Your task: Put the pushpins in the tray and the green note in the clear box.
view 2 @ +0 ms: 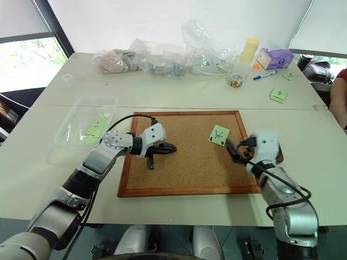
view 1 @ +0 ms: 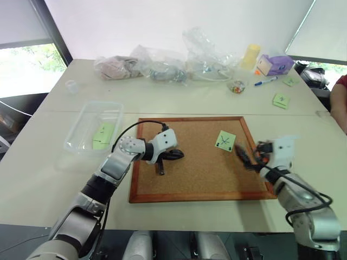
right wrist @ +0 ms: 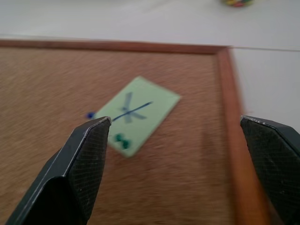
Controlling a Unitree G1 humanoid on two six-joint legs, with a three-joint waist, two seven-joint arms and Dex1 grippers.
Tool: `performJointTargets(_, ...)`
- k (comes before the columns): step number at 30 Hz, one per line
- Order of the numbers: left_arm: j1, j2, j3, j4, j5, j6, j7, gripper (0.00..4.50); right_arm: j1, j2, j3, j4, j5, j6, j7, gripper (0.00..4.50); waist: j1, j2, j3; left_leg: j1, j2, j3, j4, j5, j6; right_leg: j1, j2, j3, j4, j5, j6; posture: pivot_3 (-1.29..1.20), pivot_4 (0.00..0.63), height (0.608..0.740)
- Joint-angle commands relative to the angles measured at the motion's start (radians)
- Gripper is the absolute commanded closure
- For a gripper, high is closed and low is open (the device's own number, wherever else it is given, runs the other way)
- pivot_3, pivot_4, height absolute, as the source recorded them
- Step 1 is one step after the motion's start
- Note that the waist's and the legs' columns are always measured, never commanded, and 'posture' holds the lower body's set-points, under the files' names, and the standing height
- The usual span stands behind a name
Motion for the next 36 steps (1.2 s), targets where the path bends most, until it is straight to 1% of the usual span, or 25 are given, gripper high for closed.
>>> performJointTargets(1, 0.011, 0.008, -0.010, 0.000, 0.010, 0.002, -0.003, 4.50, -0.016, -0.001, 0.000, 0.022, -0.027, -0.067, 0.012, 0.04, 0.000, 0.000, 0.000, 0.000, 0.000, 0.000, 0.000, 0.000, 0.000, 0.000, 0.000, 0.000, 0.000, 0.000, 0.000, 0.00, 0.150, 0.737)
performJointTargets(14, 0.021, 0.001, -0.013, -0.007, 0.009, 0.007, 0.005, 4.50, -0.015, 0.004, 0.045, 0.114, -0.074, -0.167, 0.065, 0.04, 0.000, 0.000, 0.000, 0.000, 0.000, 0.000, 0.000, 0.000, 0.000, 0.000, 0.000, 0.000, 0.000, 0.000, 0.000, 0.00, 0.150, 0.737)
performJointTargets(16, 0.022, 0.001, -0.014, -0.007, 0.009, 0.007, 0.006, 4.50, -0.019, 0.008, 0.051, 0.123, -0.079, -0.172, 0.068, 0.56, 0.000, 0.000, 0.000, 0.000, 0.000, 0.000, 0.000, 0.000, 0.000, 0.000, 0.000, 0.000, 0.000, 0.000, 0.000, 0.00, 0.150, 0.737)
performJointTargets(18, 0.022, 0.001, -0.014, -0.008, 0.009, 0.008, 0.006, 4.50, -0.027, 0.010, 0.059, 0.131, -0.084, -0.176, 0.068, 1.32, 0.000, 0.000, 0.000, 0.000, 0.000, 0.000, 0.000, 0.000, 0.000, 0.000, 0.000, 0.000, 0.000, 0.000, 0.000, 0.00, 0.150, 0.737)
performJointTargets(24, 0.021, 0.001, -0.014, -0.009, 0.010, 0.010, 0.007, 4.50, -0.039, 0.016, 0.076, 0.146, -0.088, -0.176, 0.078, 4.44, 0.000, 0.000, 0.000, 0.000, 0.000, 0.000, 0.000, 0.000, 0.000, 0.000, 0.000, 0.000, 0.000, 0.000, 0.000, 0.00, 0.150, 0.737)
performJointTargets(32, 0.022, 0.004, -0.013, -0.011, 0.011, 0.011, 0.008, 4.50, -0.026, 0.021, 0.062, 0.128, -0.077, -0.174, 0.083, 4.48, 0.000, 0.000, 0.000, 0.000, 0.000, 0.000, 0.000, 0.000, 0.000, 0.000, 0.000, 0.000, 0.000, 0.000, 0.000, 0.00, 0.150, 0.737)
performJointTargets(36, 0.022, 0.008, -0.019, -0.012, 0.013, 0.014, 0.001, 4.50, -0.011, 0.044, 0.028, 0.107, -0.077, -0.239, 0.064, 4.48, 0.001, 0.000, 0.000, 0.000, 0.000, 0.000, 0.000, 0.000, 0.000, 0.000, 0.000, 0.000, 0.000, 0.000, 0.000, 0.00, 0.150, 0.737)
